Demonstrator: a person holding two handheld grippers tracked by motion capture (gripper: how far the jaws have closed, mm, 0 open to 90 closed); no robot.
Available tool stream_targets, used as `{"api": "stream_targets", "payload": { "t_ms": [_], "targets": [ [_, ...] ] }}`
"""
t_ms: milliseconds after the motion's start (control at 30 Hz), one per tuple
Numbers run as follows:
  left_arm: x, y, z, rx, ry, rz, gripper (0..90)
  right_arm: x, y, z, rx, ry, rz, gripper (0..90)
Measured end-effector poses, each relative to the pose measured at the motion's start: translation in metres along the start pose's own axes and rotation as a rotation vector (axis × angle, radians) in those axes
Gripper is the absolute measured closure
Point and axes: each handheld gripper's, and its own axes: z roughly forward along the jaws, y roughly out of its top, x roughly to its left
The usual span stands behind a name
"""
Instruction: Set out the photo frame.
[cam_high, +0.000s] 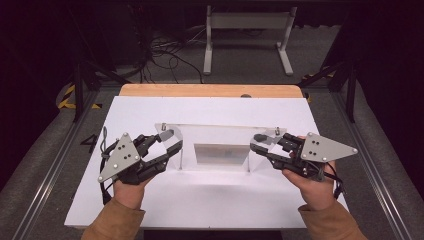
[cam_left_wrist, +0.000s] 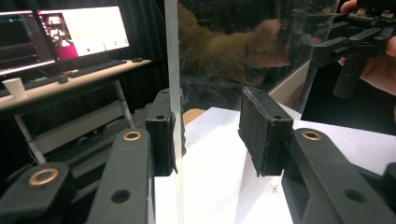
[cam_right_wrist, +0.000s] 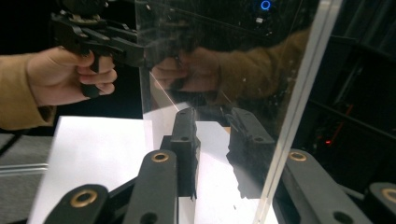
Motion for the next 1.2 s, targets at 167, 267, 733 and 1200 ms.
{"api": "stream_targets", "payload": {
  "t_ms": [167, 267, 733, 1200],
  "targets": [
    [0.0, 0.002, -0.002, 0.016, -0.008, -0.014, 58.7, 0.002, 0.005, -0.001, 0.013, 0.014, 0.031, 69.6],
    [0.001, 0.003, -0.001, 0.021, -0.012, -0.037, 58.8, 0.001, 0.006, -0.001, 0.026, 0.017, 0.043, 69.5],
    [0.01, 0.002, 0.003, 0.026, -0.034, -0.095, 59.3, -0.01, 0.007, 0.004, 0.02, 0.035, 0.118, 68.3],
    [0.03, -0.01, 0.018, 0.04, -0.008, -0.142, 54.4, -0.026, -0.002, 0.014, 0.094, -0.028, 0.11, 61.0]
  ]
}}
